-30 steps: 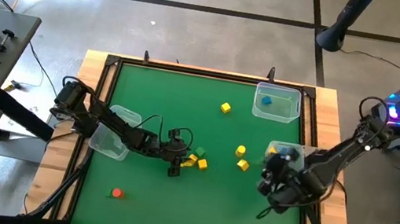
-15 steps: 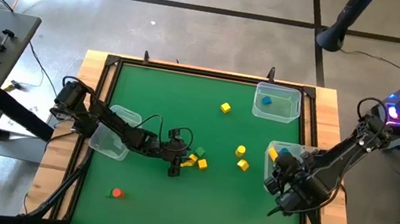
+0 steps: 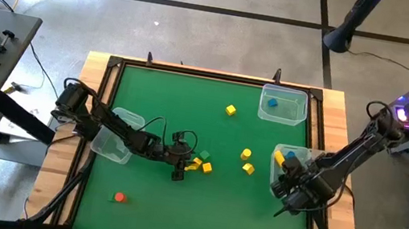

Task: Sort blocks by size
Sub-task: Put the green cylindrical block into the bottom right transparent bin, then put the yellow triangle block into the top right transparent bin

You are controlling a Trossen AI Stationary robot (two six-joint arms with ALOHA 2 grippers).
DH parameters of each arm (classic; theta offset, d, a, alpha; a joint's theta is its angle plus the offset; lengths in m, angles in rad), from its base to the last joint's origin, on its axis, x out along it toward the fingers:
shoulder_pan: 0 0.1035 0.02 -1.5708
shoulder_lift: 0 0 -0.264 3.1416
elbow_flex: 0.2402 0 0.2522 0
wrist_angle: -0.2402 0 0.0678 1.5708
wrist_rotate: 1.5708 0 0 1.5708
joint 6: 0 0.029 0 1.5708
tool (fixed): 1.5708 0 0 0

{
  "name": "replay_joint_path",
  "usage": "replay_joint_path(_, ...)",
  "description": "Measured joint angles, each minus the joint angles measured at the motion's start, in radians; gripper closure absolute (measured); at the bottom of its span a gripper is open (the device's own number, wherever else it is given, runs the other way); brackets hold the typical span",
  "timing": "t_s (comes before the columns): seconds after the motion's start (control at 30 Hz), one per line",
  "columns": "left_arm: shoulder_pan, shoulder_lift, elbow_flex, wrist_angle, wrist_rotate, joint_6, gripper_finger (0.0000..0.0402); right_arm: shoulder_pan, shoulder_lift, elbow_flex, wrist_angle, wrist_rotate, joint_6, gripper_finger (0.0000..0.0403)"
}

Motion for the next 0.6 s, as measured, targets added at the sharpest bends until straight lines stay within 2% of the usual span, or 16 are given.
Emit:
replay_joint_path(0.1, 0.0, 0.0, 0.0, 0.003, 0.0, 0.0, 0.0243, 0.0, -0.012, -0.041, 0.023, 0.001, 0.013, 0.0273)
replay_joint_path(0.3, 0.0, 0.0, 0.0, 0.003, 0.0, -0.001, 0.0243, 0.0, -0.012, -0.062, 0.033, 0.054, 0.025, 0.0233)
replay_joint_path(0.6, 0.0, 0.0, 0.0, 0.003, 0.0, -0.01, 0.0243, 0.0, -0.012, -0.062, 0.025, 0.122, 0.018, 0.0224)
